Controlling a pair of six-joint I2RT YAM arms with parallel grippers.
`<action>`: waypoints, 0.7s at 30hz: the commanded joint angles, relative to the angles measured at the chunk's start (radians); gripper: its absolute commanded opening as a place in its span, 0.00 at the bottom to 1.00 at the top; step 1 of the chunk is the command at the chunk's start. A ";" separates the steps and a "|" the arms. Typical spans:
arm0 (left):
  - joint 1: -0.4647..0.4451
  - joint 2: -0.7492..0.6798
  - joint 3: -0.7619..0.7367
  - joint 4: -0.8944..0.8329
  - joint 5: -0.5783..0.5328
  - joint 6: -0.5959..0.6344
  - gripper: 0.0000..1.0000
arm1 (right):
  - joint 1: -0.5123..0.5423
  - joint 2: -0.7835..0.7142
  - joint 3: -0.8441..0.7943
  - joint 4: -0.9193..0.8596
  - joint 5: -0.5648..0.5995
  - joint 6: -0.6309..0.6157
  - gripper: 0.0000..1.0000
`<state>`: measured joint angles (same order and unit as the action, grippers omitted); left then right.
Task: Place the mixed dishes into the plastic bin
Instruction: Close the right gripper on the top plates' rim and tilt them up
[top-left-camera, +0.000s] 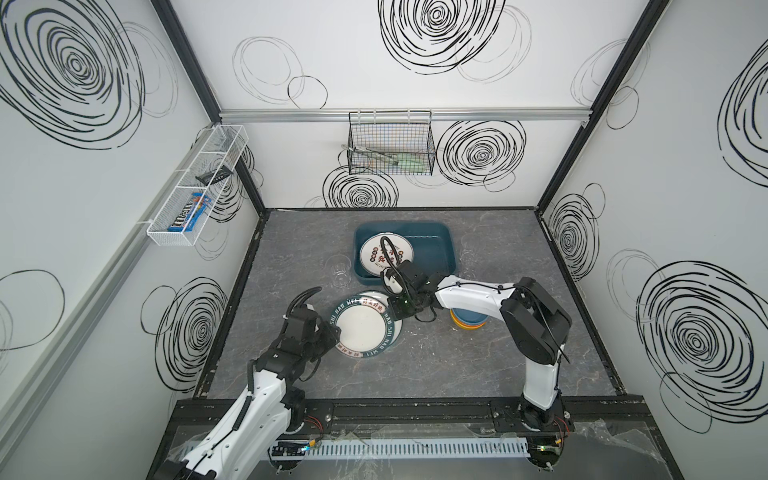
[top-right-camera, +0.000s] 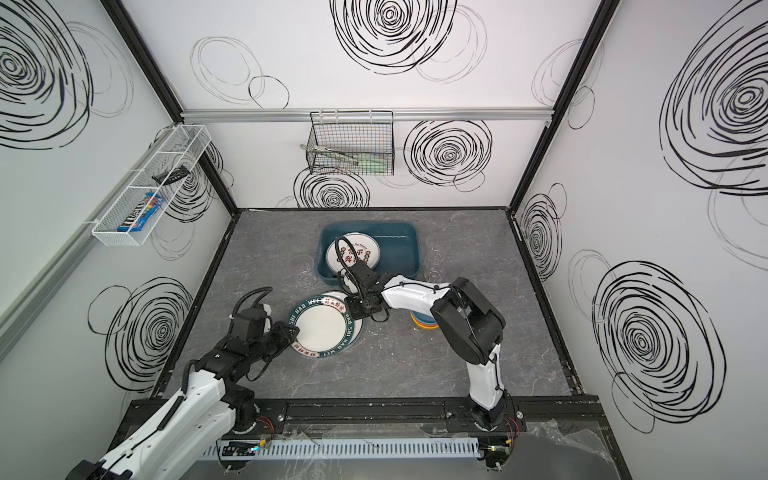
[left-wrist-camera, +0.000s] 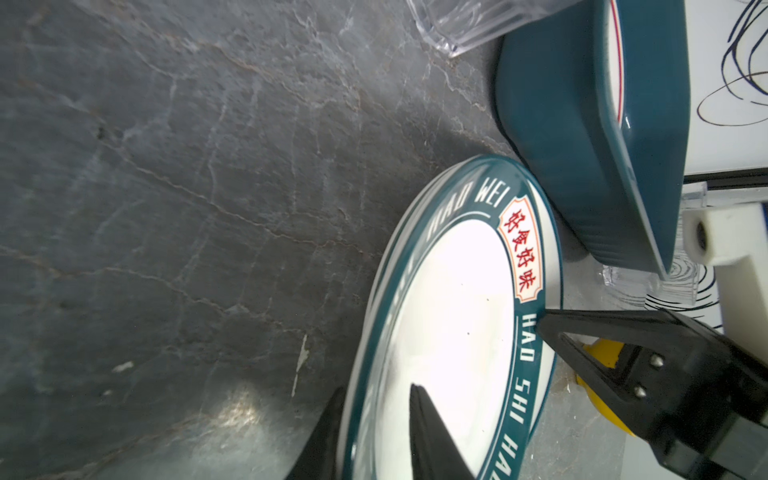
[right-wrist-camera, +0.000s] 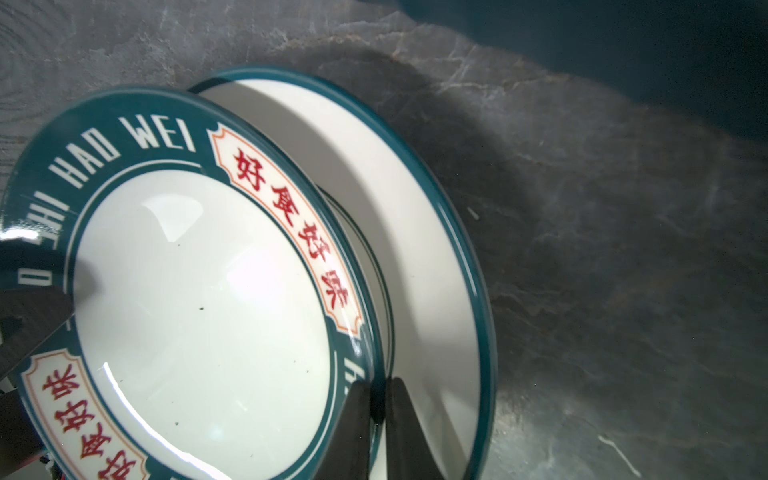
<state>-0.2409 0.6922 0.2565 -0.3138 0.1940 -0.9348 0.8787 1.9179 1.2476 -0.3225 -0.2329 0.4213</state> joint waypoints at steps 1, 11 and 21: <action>0.005 -0.015 0.039 0.000 -0.009 0.000 0.25 | 0.012 0.021 0.023 0.000 -0.025 -0.012 0.12; 0.005 -0.040 0.072 -0.027 -0.003 0.006 0.11 | 0.011 0.008 0.024 0.002 -0.028 -0.009 0.14; 0.005 -0.057 0.123 -0.038 0.029 0.007 0.00 | -0.033 -0.113 -0.017 0.036 -0.051 0.026 0.27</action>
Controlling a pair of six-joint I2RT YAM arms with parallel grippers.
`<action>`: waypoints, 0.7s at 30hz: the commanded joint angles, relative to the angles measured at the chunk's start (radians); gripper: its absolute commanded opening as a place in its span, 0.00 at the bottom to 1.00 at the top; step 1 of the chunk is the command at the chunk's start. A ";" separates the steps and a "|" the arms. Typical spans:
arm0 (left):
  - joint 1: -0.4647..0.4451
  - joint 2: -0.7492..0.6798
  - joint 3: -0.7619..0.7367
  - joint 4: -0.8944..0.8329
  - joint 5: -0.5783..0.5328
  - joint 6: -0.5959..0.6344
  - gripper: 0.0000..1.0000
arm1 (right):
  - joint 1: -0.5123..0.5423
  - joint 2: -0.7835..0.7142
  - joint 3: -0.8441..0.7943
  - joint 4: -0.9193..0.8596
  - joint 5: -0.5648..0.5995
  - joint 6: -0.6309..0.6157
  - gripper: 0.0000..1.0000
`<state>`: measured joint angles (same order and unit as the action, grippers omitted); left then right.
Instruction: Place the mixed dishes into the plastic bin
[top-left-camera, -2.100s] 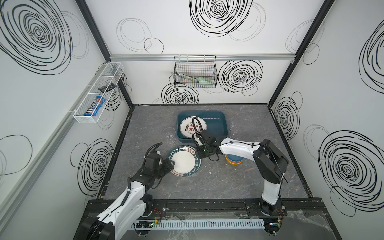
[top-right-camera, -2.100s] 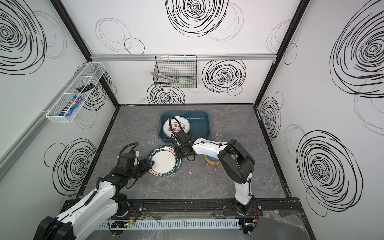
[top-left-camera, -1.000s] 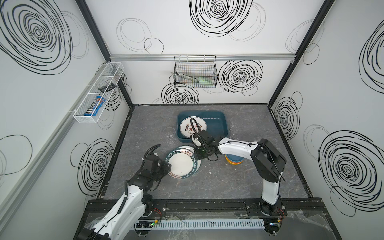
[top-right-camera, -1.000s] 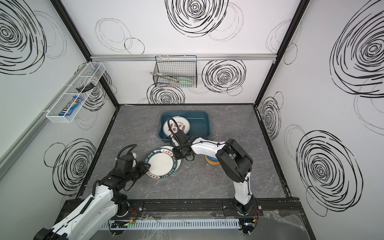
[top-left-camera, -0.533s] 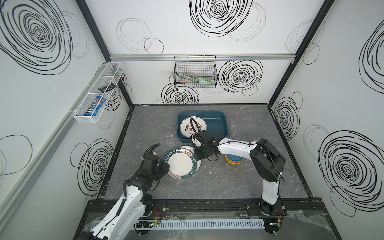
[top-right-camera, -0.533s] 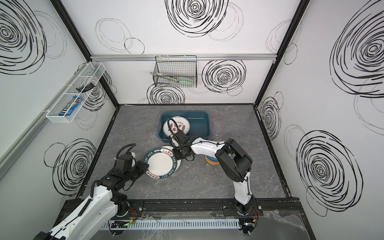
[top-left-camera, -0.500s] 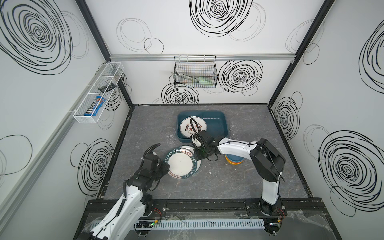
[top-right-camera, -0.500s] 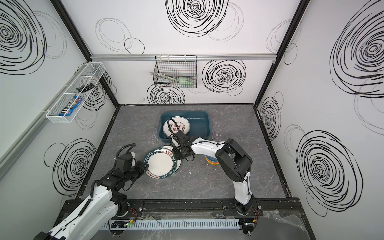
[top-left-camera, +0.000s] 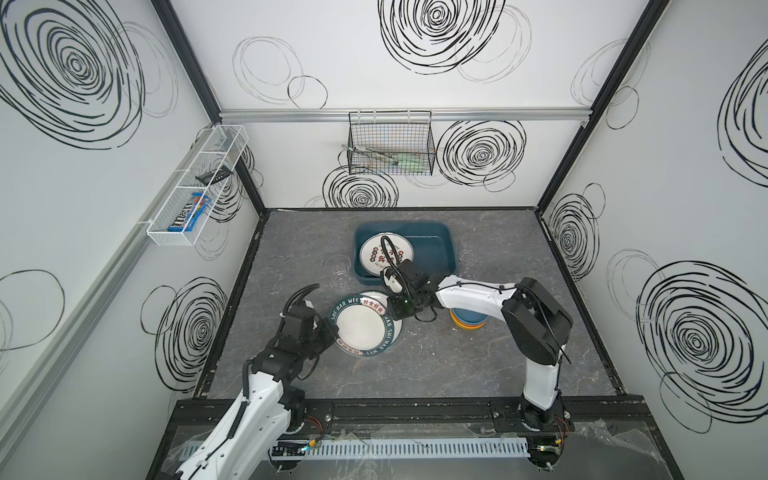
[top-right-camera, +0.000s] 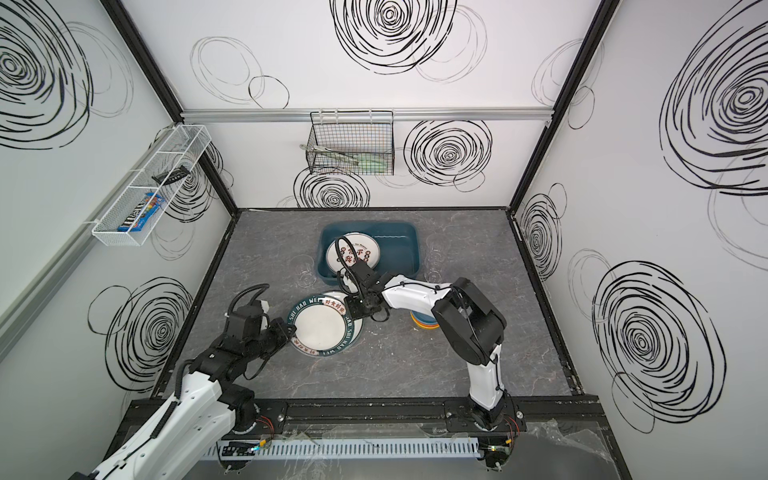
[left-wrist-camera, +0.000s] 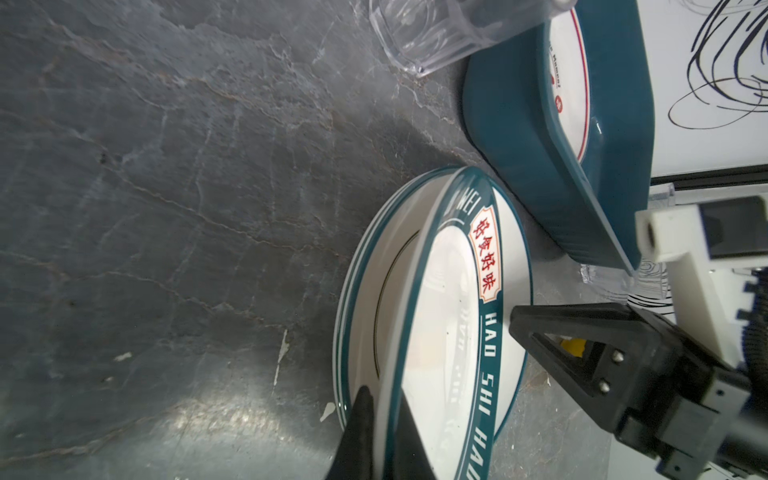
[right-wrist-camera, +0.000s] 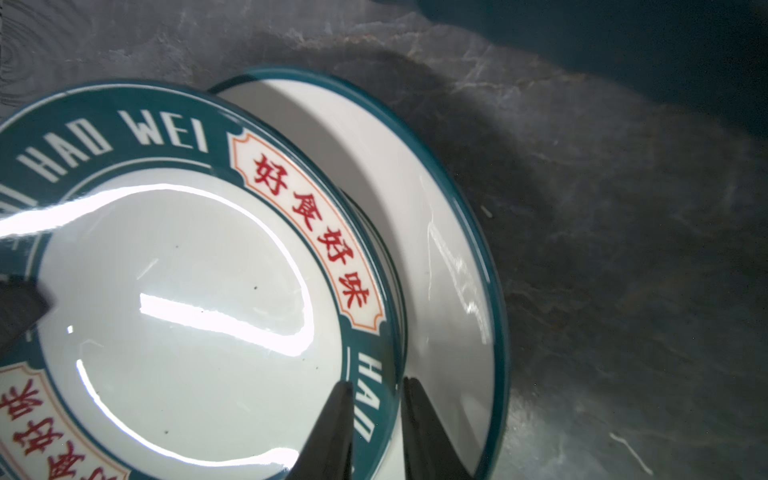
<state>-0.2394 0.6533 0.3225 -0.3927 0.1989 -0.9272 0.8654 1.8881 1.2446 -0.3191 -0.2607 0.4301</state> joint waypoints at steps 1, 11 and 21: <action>0.003 -0.021 0.062 0.041 0.029 -0.002 0.00 | -0.028 -0.104 -0.022 0.040 -0.032 0.022 0.28; 0.001 -0.053 0.096 0.104 0.107 -0.042 0.00 | -0.137 -0.297 -0.169 0.138 -0.158 0.079 0.39; -0.030 -0.067 0.063 0.286 0.183 -0.114 0.00 | -0.224 -0.408 -0.310 0.261 -0.282 0.139 0.43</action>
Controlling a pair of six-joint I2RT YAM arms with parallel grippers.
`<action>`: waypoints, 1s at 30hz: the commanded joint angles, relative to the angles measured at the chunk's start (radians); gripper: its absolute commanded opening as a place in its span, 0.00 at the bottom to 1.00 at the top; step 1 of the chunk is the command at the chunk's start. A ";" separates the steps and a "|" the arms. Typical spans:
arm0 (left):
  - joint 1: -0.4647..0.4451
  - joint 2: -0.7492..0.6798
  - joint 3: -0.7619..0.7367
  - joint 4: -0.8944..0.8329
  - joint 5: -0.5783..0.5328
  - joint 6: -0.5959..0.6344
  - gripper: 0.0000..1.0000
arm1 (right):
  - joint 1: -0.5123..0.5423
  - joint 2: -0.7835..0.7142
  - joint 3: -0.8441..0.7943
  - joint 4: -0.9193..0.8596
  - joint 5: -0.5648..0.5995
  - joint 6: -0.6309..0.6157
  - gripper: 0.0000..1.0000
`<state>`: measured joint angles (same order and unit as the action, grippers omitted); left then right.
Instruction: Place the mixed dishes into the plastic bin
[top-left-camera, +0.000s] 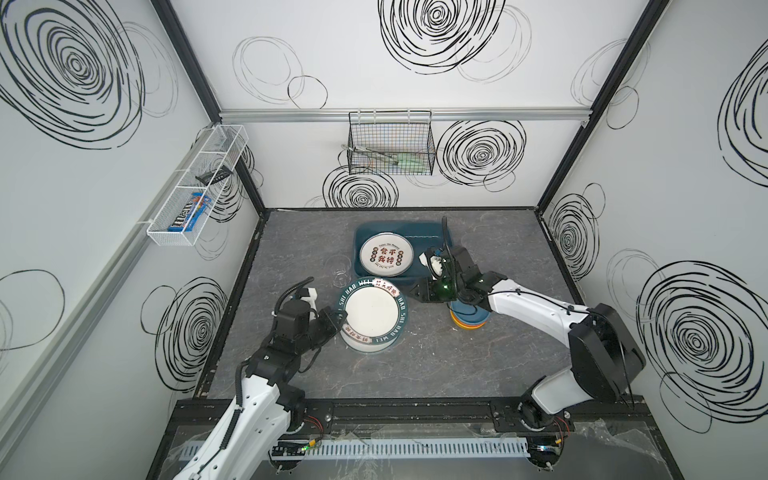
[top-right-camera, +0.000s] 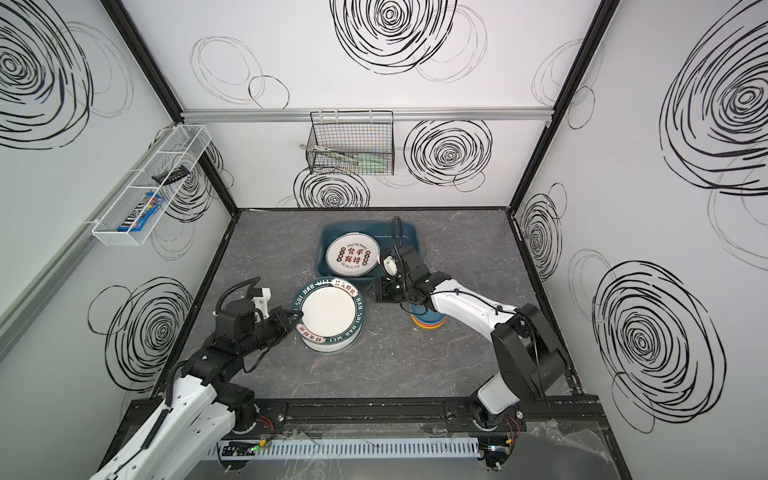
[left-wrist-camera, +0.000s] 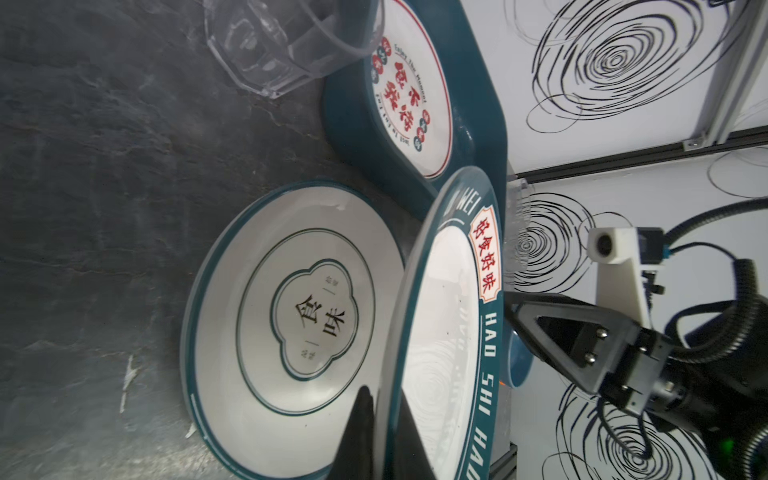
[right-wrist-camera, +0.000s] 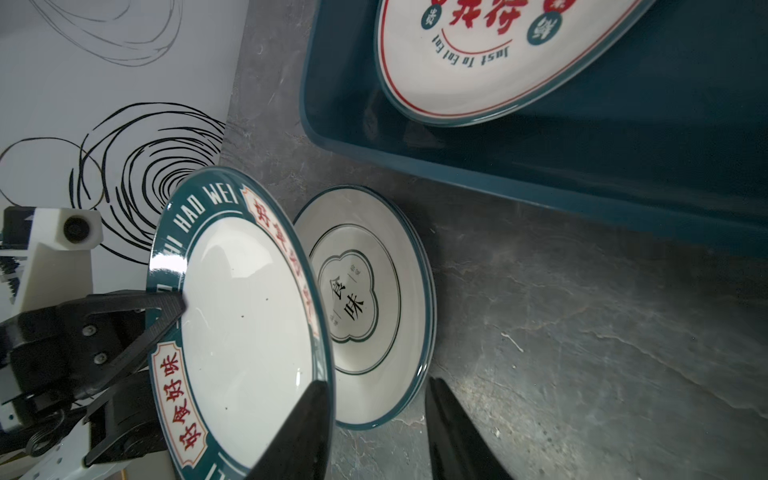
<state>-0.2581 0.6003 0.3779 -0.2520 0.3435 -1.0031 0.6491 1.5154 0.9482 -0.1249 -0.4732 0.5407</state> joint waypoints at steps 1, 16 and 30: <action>-0.015 -0.013 0.011 0.150 0.038 -0.035 0.00 | -0.009 -0.039 -0.022 0.075 -0.077 0.032 0.43; -0.033 0.006 0.009 0.198 0.041 -0.059 0.00 | -0.009 -0.040 -0.054 0.149 -0.157 0.082 0.38; -0.036 0.026 0.012 0.220 0.038 -0.066 0.02 | 0.011 -0.005 -0.027 0.159 -0.188 0.093 0.28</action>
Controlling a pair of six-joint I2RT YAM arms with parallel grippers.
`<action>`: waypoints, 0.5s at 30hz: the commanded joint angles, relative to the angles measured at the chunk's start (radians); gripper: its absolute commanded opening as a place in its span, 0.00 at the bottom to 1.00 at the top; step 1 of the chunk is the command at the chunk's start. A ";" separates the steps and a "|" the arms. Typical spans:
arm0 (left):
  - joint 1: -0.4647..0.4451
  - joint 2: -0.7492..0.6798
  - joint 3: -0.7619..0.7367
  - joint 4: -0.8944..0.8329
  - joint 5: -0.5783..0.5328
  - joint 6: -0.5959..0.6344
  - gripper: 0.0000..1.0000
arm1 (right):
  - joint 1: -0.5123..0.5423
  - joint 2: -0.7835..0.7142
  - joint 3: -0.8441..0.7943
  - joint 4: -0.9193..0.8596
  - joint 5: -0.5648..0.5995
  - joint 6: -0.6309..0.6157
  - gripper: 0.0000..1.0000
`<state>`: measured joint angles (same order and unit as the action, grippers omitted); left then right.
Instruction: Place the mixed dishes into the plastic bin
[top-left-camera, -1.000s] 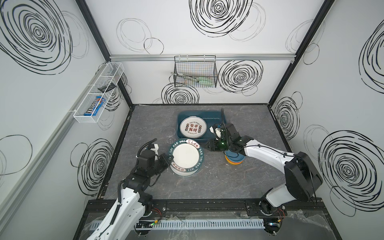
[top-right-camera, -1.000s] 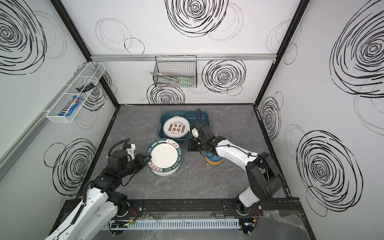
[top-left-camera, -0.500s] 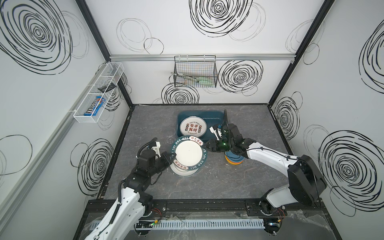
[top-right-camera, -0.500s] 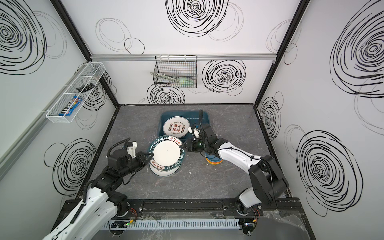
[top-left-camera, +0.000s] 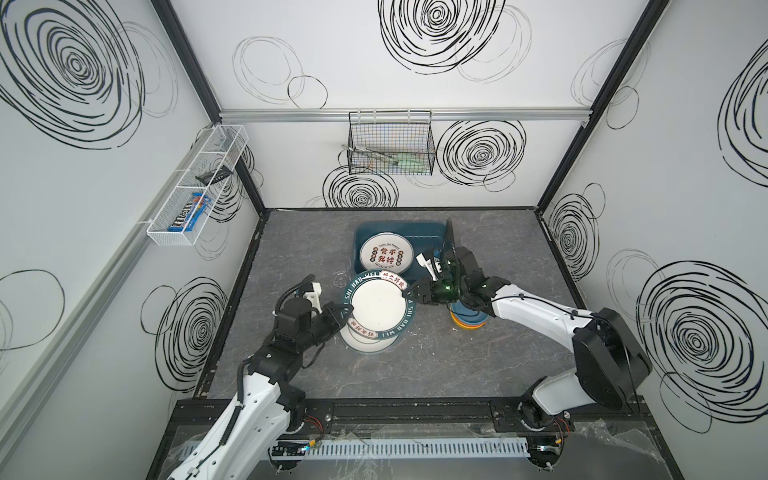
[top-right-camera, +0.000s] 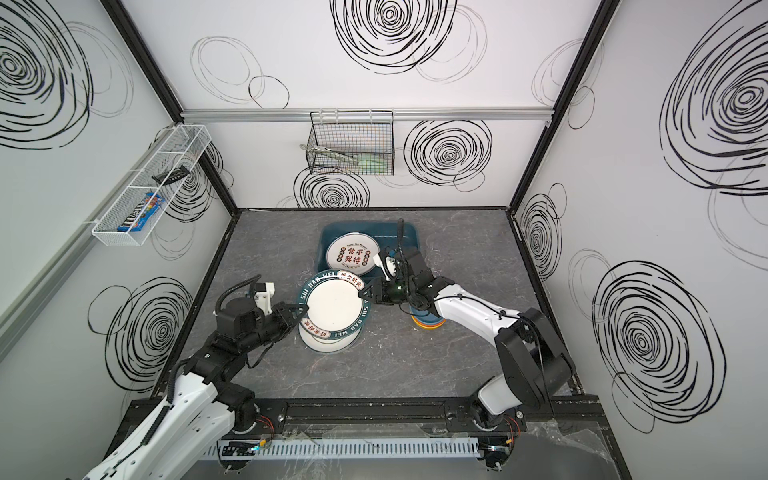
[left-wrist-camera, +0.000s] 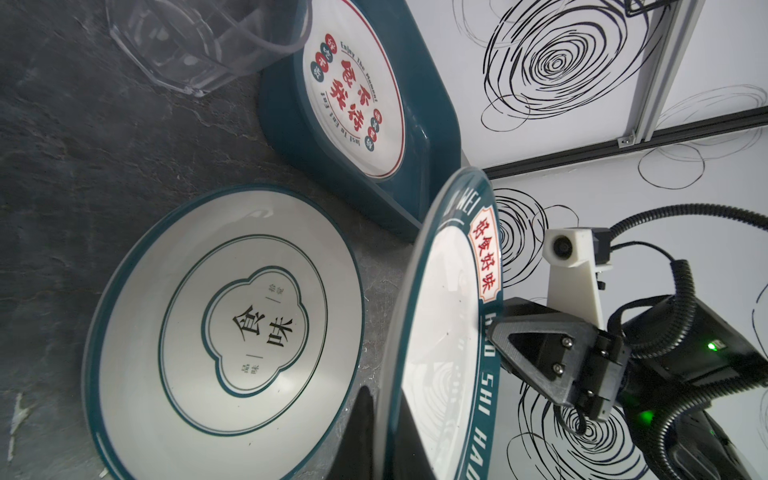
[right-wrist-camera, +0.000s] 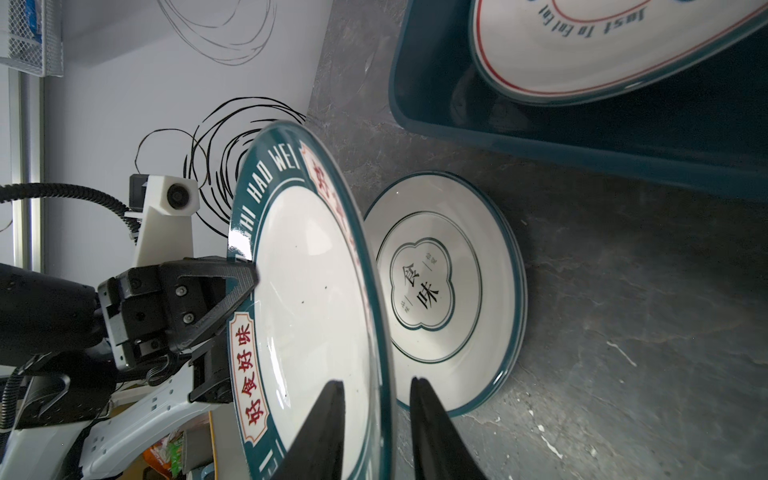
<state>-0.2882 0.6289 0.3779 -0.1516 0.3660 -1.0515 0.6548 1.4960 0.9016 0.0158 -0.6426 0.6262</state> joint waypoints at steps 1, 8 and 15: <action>-0.006 -0.002 0.013 0.121 0.016 -0.018 0.02 | 0.005 0.017 0.024 0.014 -0.017 0.006 0.26; -0.007 0.000 0.016 0.122 0.015 -0.017 0.08 | 0.002 0.032 0.039 0.000 -0.003 0.001 0.08; -0.006 -0.001 0.018 0.103 0.004 -0.011 0.30 | -0.018 0.027 0.064 -0.015 0.013 -0.002 0.00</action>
<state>-0.2920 0.6357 0.3779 -0.1314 0.3656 -1.0561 0.6426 1.5185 0.9356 0.0139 -0.6556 0.6537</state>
